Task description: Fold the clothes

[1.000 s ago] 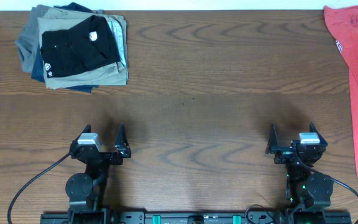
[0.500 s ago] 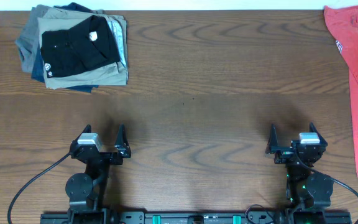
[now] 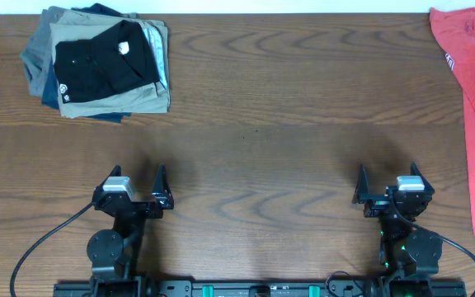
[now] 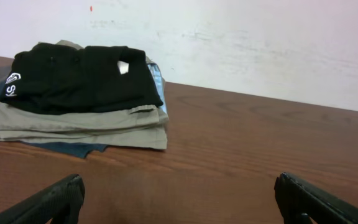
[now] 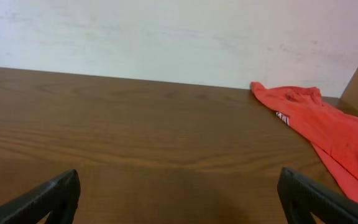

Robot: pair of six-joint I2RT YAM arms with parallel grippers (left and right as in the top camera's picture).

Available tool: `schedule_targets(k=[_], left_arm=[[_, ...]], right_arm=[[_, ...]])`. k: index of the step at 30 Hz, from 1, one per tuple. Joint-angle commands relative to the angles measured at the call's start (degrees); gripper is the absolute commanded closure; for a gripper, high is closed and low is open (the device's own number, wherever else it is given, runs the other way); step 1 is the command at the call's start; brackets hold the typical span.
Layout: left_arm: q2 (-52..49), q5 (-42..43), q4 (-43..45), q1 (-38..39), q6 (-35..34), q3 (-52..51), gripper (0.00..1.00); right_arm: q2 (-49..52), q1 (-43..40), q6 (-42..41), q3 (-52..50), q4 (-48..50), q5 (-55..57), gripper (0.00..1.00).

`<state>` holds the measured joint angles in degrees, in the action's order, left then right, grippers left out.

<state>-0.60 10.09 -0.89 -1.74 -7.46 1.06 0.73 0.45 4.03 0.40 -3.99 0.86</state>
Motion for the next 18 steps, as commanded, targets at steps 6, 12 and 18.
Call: schedule_targets(k=[6,12,18], left_arm=[[-0.1,0.6,-2.1,-0.2,0.3,-0.8,0.02],[-0.1,0.6,-2.1,-0.2,0.3,-0.8,0.02],[-0.1,0.6,-2.1,-0.2,0.3,-0.8,0.02]], right_arm=[[0.0,0.7,0.7,-0.1,-0.2,-0.3,0.01],[0.0,0.7,0.8,-0.1,0.3,-0.2,0.01],[0.0,0.7,-0.1,-0.1,6.7,-15.1,0.01]])
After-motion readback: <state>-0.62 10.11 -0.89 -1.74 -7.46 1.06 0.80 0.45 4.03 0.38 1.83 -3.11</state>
